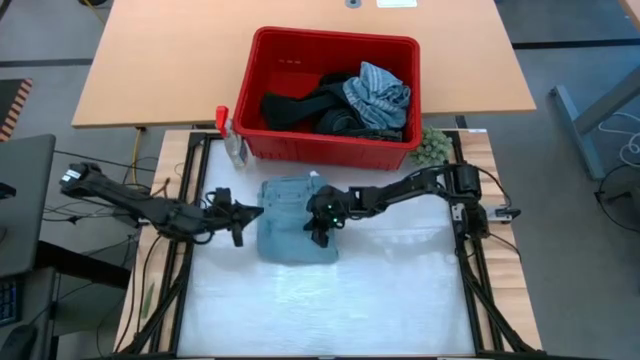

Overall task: Fold laundry
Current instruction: Fold the blue pants from the red laundry bin, then fold the black pants from the red laundry bin

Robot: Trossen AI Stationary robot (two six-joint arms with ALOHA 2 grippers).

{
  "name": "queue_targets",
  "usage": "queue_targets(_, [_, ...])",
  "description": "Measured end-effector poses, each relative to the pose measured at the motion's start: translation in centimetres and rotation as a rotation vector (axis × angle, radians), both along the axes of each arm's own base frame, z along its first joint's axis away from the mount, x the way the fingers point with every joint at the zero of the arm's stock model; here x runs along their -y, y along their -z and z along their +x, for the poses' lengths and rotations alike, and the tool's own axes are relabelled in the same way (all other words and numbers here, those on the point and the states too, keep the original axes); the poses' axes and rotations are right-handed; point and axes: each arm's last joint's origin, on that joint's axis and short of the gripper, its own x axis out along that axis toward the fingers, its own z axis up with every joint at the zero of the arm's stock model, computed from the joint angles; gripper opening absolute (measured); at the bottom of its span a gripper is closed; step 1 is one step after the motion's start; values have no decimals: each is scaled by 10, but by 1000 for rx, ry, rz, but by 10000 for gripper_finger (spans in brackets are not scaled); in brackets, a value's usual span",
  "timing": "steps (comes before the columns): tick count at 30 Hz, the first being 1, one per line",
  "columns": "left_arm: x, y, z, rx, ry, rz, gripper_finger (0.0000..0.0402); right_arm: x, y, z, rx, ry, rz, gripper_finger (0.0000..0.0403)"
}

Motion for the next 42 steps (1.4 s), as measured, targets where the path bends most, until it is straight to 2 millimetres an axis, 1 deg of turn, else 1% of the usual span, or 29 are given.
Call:
queue_targets(2, [-1,0,-5,-5,6,-19,0,-6,-20,-3,16,-15,-1,20])
queue_targets(3, [-2,0,-6,-9,7,-29,0,-9,-37,-4,54,-21,-12,20])
queue_targets(5, [-1,3,-7,-20,18,-48,0,-14,-70,-13,98,-23,-54,20])
queue_targets(7, [-1,5,-7,-24,30,-54,0,-13,-108,-24,179,6,-110,20])
queue_targets(8, [0,8,-5,-36,35,-52,0,-8,-122,-31,185,36,-141,20])
queue_targets(10, [1,11,-3,-54,37,-46,0,9,-158,-45,237,114,-215,20])
queue_targets(13, [2,17,3,-91,20,-52,0,51,-197,-65,256,220,-289,20])
queue_targets(16, [2,23,8,-117,-13,-72,0,101,-218,-82,205,305,-393,20])
queue_targets(17, [2,26,10,-132,-27,-73,0,120,-222,-86,180,334,-430,20])
queue_targets(20, [1,33,16,-144,-77,-104,0,176,-227,-96,117,397,-497,25])
queue_targets(23, [0,37,23,-131,-117,-142,0,227,-218,-104,63,339,-484,43])
queue_targets(25, [1,39,26,-126,-128,-146,0,253,-205,-108,27,254,-451,61])
queue_targets(27, [1,39,28,-108,-129,-158,0,270,-192,-112,-20,155,-409,84])
queue_targets(29, [1,37,29,-83,-134,-182,0,281,-184,-116,-85,81,-412,112])
queue_targets(32, [1,36,29,-52,-164,-206,0,290,-174,-119,-162,-14,-431,163])
queue_targets(36, [0,32,30,7,-223,-204,0,293,-163,-114,-210,-108,-467,224])
queue_targets(39, [-1,28,30,45,-262,-190,0,287,-161,-108,-217,-186,-519,247])
queue_targets(41, [-2,27,31,64,-272,-194,0,282,-158,-97,-205,-227,-554,250])
queue_targets(42, [-2,26,31,71,-275,-194,0,280,-156,-94,-210,-237,-553,250])
